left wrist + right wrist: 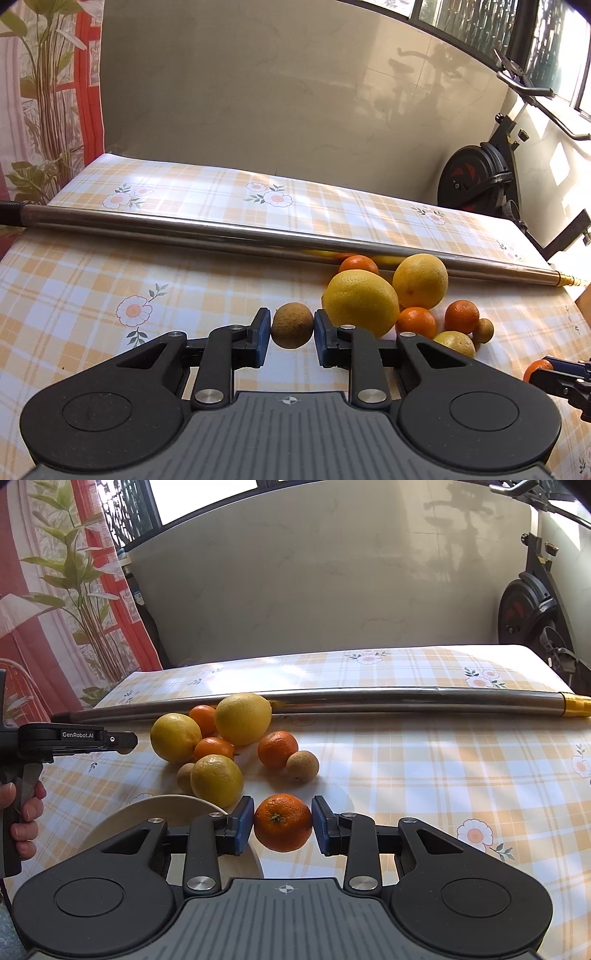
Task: Organize fruits
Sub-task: 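Carry kiwi and mandarin over the white plate and open both tools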
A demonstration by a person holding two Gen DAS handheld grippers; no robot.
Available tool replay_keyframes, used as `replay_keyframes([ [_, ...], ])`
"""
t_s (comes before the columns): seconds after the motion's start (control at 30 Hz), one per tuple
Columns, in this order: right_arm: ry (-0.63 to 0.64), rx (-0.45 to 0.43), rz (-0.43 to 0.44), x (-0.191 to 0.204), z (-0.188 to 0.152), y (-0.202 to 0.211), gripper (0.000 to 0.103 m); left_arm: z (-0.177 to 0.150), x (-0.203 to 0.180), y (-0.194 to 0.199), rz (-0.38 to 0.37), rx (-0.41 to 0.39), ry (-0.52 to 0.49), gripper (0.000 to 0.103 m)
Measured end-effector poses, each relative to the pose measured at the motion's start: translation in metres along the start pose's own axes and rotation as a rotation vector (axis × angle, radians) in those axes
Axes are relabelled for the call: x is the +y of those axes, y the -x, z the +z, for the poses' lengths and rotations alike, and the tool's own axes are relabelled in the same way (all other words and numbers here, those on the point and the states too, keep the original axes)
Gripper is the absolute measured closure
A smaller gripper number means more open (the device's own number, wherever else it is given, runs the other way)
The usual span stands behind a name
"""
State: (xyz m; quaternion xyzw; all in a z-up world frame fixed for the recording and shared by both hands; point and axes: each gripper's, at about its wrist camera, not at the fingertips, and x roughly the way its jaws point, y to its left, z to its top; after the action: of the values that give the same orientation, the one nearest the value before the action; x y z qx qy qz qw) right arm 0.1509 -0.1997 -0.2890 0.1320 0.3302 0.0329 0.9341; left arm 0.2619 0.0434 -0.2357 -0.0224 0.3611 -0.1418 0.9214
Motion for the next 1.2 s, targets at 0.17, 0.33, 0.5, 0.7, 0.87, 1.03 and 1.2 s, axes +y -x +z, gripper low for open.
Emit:
replay_keyframes([
  [0.17, 0.028, 0.010, 0.022, 0.012, -0.006, 0.008, 0.071, -0.018, -0.011, 0.033, -0.058, -0.002, -0.046, 0.076],
  [0.33, 0.051, 0.035, 0.039, 0.023, -0.013, 0.011, 0.071, -0.035, -0.024, 0.048, -0.117, 0.026, -0.043, 0.076],
  [0.5, 0.068, 0.054, 0.060, 0.036, -0.020, 0.012, 0.071, -0.050, -0.038, 0.055, -0.132, 0.033, -0.091, 0.076],
  [0.7, 0.072, 0.080, 0.064, 0.040, -0.028, 0.011, 0.071, -0.062, -0.047, 0.060, -0.128, 0.056, -0.142, 0.076],
  [0.87, 0.062, 0.097, 0.060, 0.037, -0.033, 0.008, 0.071, -0.067, -0.054, 0.059, -0.116, 0.072, -0.180, 0.076],
  [1.03, 0.063, 0.104, 0.052, 0.035, -0.035, 0.008, 0.071, -0.070, -0.057, 0.056, -0.103, 0.104, -0.191, 0.076],
  [1.2, 0.068, 0.103, 0.054, 0.034, -0.036, 0.009, 0.071, -0.073, -0.060, 0.054, -0.088, 0.126, -0.209, 0.076],
])
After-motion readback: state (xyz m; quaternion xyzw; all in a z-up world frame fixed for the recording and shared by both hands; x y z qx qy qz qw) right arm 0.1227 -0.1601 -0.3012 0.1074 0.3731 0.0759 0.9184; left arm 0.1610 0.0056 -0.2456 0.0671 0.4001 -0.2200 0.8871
